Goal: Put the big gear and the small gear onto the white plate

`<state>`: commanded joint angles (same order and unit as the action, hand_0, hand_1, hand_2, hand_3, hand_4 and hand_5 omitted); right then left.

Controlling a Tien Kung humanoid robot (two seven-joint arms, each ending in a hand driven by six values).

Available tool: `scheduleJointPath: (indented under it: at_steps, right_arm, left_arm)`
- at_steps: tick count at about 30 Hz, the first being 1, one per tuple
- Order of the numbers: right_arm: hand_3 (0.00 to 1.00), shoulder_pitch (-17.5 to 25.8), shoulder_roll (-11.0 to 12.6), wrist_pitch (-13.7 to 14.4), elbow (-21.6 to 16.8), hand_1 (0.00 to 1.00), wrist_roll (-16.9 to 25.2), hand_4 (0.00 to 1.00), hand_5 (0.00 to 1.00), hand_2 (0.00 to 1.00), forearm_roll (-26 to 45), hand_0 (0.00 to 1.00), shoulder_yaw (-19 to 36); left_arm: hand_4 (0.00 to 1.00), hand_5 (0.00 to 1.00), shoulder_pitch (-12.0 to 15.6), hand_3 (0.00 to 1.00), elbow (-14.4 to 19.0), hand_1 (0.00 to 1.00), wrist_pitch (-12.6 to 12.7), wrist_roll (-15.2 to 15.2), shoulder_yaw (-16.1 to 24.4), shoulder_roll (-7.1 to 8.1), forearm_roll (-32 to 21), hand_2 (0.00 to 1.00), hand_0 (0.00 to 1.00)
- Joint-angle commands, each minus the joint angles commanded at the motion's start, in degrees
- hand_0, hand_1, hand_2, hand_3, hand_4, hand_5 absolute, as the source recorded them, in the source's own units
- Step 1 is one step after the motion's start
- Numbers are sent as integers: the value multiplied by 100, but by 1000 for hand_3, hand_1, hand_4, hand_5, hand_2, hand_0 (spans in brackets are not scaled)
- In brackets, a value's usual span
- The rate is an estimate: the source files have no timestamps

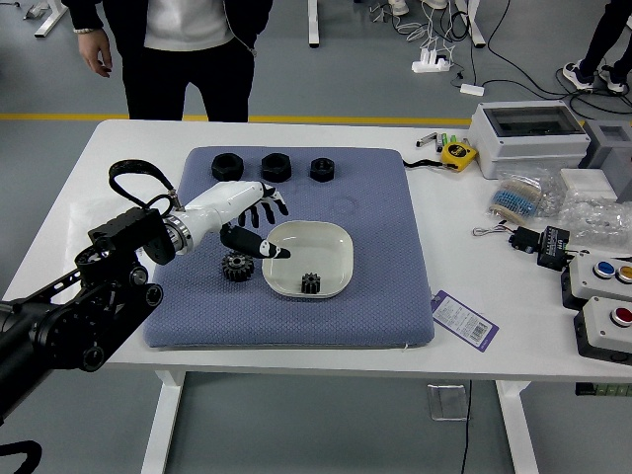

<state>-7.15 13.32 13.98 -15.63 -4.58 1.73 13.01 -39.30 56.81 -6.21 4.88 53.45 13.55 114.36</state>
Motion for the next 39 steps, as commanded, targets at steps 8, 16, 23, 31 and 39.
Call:
scheduleJointPath:
  at_steps: [8, 16, 23, 31, 39]
  right_arm:
    - [573, 43, -6, -12, 6, 663, -6, 795, 711, 730, -30, 684, 17]
    - [572, 43, -17, -2, 6, 663, 6, 795, 711, 730, 15, 684, -7]
    - [573, 18, -11, 1, 4, 663, 23, 795, 712, 730, 84, 683, -41]
    - [572, -18, -8, -1, 0, 663, 12, 795, 712, 730, 50, 684, -30]
    - [572, -29, -7, 3, 0, 663, 14, 795, 712, 730, 60, 685, -32]
  left_arm:
    - [997, 191, 96, 636, -31, 505, -513, -189, -1, 312, 204, 567, 362]
    - [998, 178, 107, 738, -229, 613, -336, -151, -70, 147, 486, 671, 461]
    - [998, 166, 65, 740, -313, 615, -277, -115, -156, 54, 416, 675, 466]
    - [977, 153, 17, 684, -463, 581, -182, -57, -187, -71, 333, 624, 441]
    - [905, 119, -1, 656, -597, 540, -205, -24, -280, -87, 372, 578, 415]
